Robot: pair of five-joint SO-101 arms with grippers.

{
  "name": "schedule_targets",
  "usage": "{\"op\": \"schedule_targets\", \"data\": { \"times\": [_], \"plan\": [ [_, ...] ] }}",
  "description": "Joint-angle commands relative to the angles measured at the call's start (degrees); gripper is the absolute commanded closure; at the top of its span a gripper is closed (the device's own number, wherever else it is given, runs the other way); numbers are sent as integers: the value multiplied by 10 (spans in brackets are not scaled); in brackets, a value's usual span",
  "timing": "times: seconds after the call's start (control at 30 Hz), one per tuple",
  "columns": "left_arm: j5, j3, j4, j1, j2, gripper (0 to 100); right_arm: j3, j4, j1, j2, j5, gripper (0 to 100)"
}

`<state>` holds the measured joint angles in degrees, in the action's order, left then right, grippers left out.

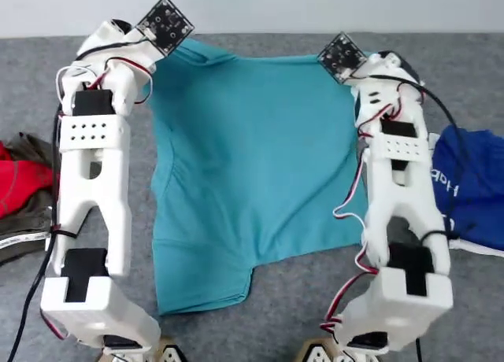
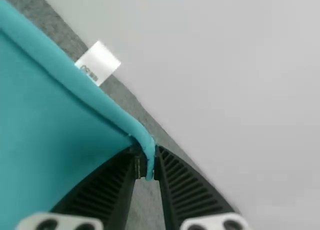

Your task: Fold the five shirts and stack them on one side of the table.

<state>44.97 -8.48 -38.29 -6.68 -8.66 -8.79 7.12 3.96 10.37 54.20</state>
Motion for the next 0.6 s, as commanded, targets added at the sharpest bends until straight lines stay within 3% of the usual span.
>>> {"op": "schedule_targets", "data": {
  "times": [0.0,0.57],
  "plan": [
    [36,-46,13,-19,10,985,43,-14,-14,4,8,987],
    [88,-92,-12,-36,6,985,45,-15,0,4,34,987]
  ]
}}
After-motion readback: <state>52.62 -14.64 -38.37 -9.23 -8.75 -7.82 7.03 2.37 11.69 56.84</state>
